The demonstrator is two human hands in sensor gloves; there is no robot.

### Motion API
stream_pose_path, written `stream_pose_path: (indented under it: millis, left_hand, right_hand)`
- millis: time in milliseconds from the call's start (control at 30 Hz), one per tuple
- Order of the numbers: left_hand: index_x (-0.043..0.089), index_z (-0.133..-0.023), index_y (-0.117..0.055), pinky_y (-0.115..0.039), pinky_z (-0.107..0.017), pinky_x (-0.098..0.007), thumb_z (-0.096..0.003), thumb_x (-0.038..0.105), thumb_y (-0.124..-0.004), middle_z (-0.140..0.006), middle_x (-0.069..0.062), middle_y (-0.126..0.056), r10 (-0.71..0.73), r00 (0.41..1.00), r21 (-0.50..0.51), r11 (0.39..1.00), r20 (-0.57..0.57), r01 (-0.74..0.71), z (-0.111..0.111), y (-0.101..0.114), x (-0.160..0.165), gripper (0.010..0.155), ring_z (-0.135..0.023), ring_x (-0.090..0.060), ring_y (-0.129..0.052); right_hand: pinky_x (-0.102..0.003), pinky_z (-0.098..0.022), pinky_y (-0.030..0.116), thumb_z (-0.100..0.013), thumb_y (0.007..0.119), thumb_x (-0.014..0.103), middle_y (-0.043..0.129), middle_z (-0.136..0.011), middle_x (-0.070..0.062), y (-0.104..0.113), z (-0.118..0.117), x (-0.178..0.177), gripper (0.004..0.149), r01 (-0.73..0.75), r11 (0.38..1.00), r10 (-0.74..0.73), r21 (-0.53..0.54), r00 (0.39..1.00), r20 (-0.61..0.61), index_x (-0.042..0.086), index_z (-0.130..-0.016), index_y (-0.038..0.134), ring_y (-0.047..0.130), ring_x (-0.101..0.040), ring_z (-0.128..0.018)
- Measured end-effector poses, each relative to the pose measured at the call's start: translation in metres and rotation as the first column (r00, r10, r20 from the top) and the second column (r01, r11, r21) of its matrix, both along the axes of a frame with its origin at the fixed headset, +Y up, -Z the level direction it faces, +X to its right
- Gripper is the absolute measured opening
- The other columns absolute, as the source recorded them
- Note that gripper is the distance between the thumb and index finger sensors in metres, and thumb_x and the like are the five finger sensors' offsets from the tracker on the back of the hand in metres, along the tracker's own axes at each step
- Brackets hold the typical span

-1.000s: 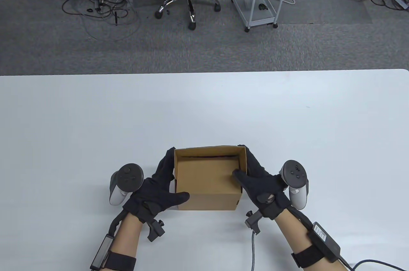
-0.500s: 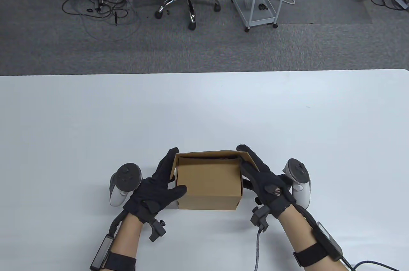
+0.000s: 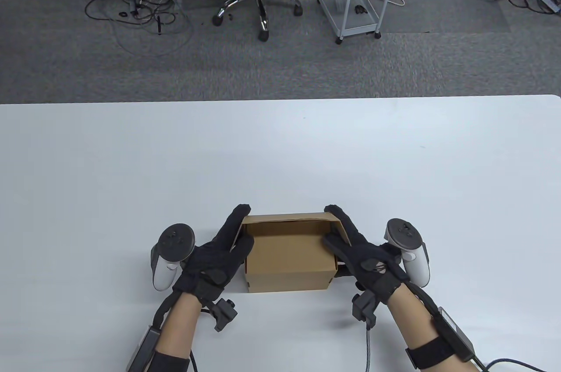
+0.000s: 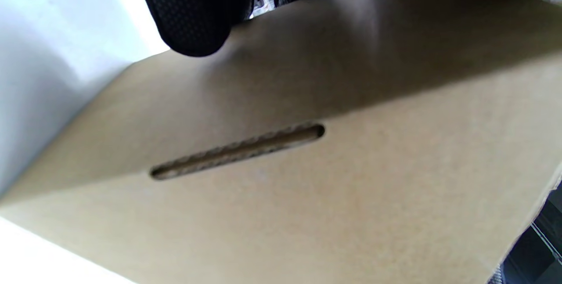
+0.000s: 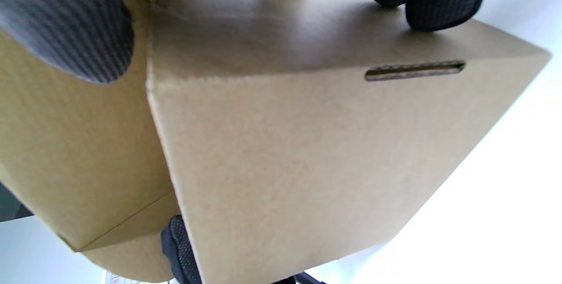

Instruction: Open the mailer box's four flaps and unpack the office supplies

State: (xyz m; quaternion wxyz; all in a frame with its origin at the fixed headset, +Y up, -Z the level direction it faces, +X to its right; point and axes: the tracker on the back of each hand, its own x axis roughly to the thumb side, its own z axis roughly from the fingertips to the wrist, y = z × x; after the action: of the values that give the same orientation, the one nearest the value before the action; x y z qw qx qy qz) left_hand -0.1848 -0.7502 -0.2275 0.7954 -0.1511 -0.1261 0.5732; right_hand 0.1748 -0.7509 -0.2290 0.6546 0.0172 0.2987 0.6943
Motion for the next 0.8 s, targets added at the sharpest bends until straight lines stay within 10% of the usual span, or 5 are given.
stream_pose_path:
  millis: [400,800]
  left_hand:
    - [0.065,-0.105,-0.052,-0.071,-0.071,-0.050,-0.0504,0.065,-0.083,-0.120,0.019,-0.055,0.147,0.989,0.168,0.975,-0.005,-0.144,0.001,0.009,0.005,0.063,-0.116,-0.031,-0.051]
    - [0.057,-0.088,-0.086,-0.060,-0.077,-0.056,-0.0467,0.068,-0.091,-0.113,0.022,-0.075,0.308,0.944,0.049,0.948,0.121,-0.315,-0.004,-0.001,-0.003,0.043,-0.120,-0.017,-0.048]
  right_hand:
    - [-0.072,-0.066,0.054,-0.040,0.089,0.072,0.046,-0.119,-0.003,0.006,-0.008,0.010,0.060,0.232,0.958,-0.245,0.170,0.968,0.060,0.054,-0.094,0.072,0.036,-0.054,-0.104]
    - [-0.074,-0.070,0.048,-0.041,0.095,0.058,0.061,-0.115,0.002,0.002,-0.007,0.011,0.037,0.289,0.941,-0.292,0.178,0.956,-0.006,0.045,-0.076,0.092,0.031,-0.050,-0.107]
